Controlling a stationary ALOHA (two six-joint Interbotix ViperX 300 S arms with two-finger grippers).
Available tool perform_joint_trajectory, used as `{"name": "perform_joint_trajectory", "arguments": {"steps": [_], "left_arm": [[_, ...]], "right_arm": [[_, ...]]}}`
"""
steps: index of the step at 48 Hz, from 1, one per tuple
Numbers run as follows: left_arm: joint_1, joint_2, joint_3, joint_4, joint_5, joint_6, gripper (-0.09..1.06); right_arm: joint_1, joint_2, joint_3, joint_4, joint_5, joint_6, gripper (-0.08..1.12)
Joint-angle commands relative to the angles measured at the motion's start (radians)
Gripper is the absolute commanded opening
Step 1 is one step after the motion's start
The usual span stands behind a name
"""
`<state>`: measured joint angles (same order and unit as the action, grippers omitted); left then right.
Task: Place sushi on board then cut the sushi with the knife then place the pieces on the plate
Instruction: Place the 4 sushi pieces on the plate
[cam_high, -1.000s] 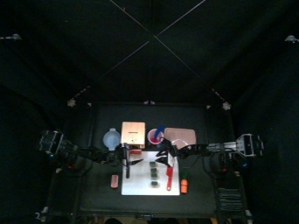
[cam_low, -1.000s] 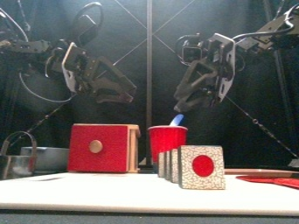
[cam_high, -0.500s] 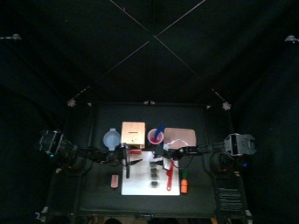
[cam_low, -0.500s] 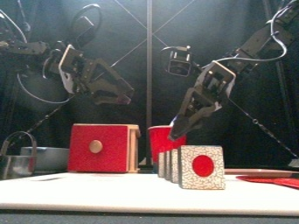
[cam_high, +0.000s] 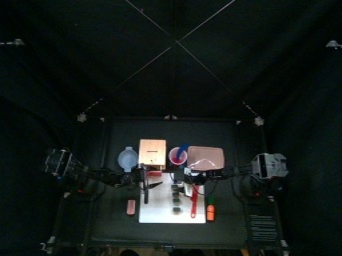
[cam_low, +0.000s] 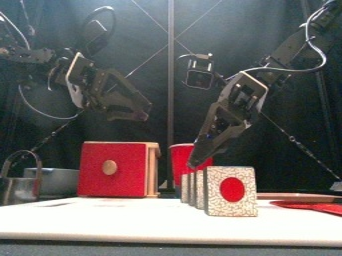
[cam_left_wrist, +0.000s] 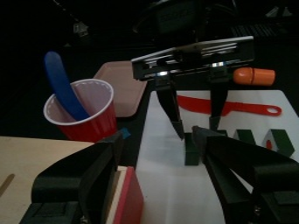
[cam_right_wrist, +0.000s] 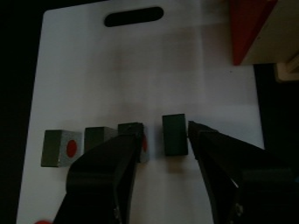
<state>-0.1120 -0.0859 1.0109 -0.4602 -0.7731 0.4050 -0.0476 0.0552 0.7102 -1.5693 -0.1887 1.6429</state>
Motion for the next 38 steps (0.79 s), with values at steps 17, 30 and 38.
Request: {"name": "perform_joint_trajectory", "arguments": {"steps": [17,30,38], "left_arm": [[0.002,-0.006,-0.009,-0.002,-0.005,-0.002,0.96],[0.000,-0.005,-0.006,-0.011,-0.005,-0.003,0.96],[0.000,-0.005,-0.005,-0.014,-0.005,-0.003,0.96]], "right_arm": [[-0.014,-0.011,-0.023,0.038,0.066,-0.002,0.98],[-0.005,0.014,-0.011,0.041,0.064,-0.002,0.98],[-0.009,0.029,-0.012,0.044,0.067,-0.002,0.98]]}}
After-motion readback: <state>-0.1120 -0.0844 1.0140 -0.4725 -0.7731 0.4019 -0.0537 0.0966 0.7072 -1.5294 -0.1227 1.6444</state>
